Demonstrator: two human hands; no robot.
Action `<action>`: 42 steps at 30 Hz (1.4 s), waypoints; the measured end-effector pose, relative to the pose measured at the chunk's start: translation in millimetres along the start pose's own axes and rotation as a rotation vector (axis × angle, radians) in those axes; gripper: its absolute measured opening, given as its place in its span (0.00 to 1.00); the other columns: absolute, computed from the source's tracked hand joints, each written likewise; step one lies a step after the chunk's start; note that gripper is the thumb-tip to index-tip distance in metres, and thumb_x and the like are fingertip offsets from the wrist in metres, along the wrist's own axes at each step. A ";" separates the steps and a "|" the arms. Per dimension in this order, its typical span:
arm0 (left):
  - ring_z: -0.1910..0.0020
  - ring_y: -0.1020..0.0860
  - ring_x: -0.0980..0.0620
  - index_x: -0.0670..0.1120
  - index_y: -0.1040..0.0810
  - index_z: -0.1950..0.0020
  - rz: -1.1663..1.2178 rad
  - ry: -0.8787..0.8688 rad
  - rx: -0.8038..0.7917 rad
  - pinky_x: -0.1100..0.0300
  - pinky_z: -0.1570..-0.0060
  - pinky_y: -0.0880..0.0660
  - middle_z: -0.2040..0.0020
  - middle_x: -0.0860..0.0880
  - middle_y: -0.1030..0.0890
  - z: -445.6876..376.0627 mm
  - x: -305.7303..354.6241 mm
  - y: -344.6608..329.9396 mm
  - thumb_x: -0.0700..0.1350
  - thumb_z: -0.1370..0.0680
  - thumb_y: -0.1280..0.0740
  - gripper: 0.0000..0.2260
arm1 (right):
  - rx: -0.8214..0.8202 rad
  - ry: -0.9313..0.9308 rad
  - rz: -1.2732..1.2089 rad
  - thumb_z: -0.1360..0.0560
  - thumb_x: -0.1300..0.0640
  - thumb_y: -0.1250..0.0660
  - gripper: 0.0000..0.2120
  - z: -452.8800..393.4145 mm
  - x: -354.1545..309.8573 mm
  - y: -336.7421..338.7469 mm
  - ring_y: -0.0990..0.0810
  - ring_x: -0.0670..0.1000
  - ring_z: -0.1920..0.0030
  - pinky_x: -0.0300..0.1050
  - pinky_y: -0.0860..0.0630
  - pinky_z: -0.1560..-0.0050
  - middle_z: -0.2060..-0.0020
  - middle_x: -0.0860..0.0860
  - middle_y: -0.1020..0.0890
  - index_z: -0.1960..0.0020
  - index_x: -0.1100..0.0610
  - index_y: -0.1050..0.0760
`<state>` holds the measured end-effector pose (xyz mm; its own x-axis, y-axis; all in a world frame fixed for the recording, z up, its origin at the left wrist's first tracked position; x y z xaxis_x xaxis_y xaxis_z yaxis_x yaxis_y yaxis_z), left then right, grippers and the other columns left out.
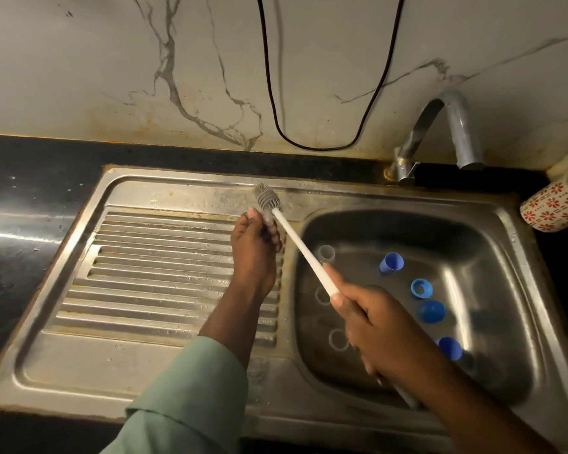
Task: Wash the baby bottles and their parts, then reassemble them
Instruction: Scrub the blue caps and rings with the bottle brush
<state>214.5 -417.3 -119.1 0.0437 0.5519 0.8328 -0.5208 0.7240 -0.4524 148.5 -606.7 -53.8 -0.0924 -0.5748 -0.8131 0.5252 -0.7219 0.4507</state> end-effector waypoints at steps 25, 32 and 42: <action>0.73 0.33 0.54 0.47 0.29 0.60 0.090 -0.008 0.073 0.59 0.69 0.37 0.71 0.48 0.31 4.7 -12.6 -23.8 0.48 0.13 0.46 0.17 | 0.048 0.007 -0.032 0.18 0.50 0.44 0.19 6.8 -3.1 -3.6 0.28 0.41 0.76 0.34 0.30 0.75 0.72 0.47 0.25 0.29 0.38 0.37; 0.73 0.35 0.53 0.45 0.30 0.62 0.014 -0.015 -0.020 0.60 0.71 0.37 0.71 0.48 0.32 12.4 -16.1 -32.6 0.50 0.13 0.47 0.20 | 0.066 -0.052 -0.054 0.18 0.52 0.45 0.19 6.1 -1.0 -0.1 0.31 0.41 0.78 0.36 0.32 0.75 0.74 0.48 0.28 0.28 0.40 0.38; 0.60 0.23 0.52 0.41 0.24 0.44 0.033 0.153 -0.072 0.59 0.62 0.27 0.56 0.44 0.20 22.7 -12.1 -31.9 0.45 0.16 0.38 0.08 | 0.058 -0.036 -0.058 0.18 0.52 0.44 0.18 -0.6 0.8 0.9 0.31 0.41 0.78 0.36 0.32 0.76 0.73 0.47 0.28 0.31 0.36 0.38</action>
<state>211.2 -456.4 -107.6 0.1598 0.6282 0.7615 -0.4622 0.7292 -0.5046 149.4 -607.6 -54.2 -0.1523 -0.5438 -0.8253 0.4685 -0.7749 0.4242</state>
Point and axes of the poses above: each hand's wrist, its own z-axis away from the middle knuckle, its own y-axis out of the back of the hand, x = y × z, the point moved 3 cm from there along -z, towards the middle knuckle
